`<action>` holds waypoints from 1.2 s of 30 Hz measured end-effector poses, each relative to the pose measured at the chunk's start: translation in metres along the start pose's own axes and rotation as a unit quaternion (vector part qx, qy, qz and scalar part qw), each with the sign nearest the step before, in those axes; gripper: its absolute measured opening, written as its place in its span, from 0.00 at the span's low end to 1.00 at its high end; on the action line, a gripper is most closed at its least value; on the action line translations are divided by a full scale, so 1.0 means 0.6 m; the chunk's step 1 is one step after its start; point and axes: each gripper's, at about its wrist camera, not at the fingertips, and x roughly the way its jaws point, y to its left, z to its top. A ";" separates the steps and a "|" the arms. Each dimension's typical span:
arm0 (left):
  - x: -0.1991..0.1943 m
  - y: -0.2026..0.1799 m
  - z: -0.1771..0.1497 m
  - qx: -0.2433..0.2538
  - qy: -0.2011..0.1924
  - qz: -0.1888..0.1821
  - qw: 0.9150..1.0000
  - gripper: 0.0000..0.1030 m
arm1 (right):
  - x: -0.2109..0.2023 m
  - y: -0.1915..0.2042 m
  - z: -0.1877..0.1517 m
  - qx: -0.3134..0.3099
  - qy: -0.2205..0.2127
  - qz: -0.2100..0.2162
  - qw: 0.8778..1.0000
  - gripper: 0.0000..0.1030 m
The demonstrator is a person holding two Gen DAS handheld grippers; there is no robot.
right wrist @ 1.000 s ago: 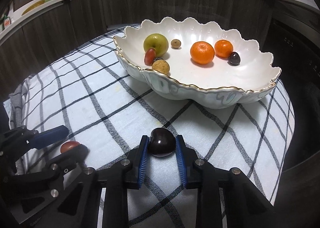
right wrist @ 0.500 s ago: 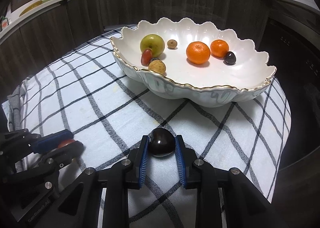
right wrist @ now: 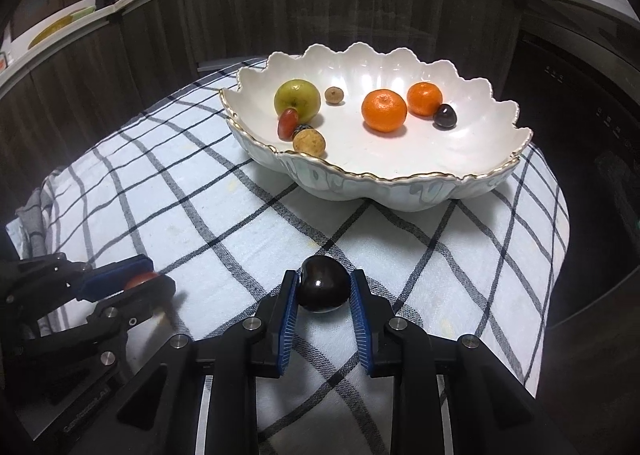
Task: Organize fruits
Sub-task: 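Carry the held cherry and red fruit over the white bowl with both tools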
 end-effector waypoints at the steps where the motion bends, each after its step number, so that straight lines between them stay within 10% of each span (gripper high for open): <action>1: -0.001 0.002 0.002 0.000 -0.001 -0.001 1.000 0.20 | -0.002 0.001 0.000 0.003 -0.001 -0.001 1.000 0.26; 36: -0.009 0.029 0.089 0.086 -0.012 -0.093 0.992 0.20 | -0.087 0.026 0.012 0.170 -0.047 -0.097 0.980 0.26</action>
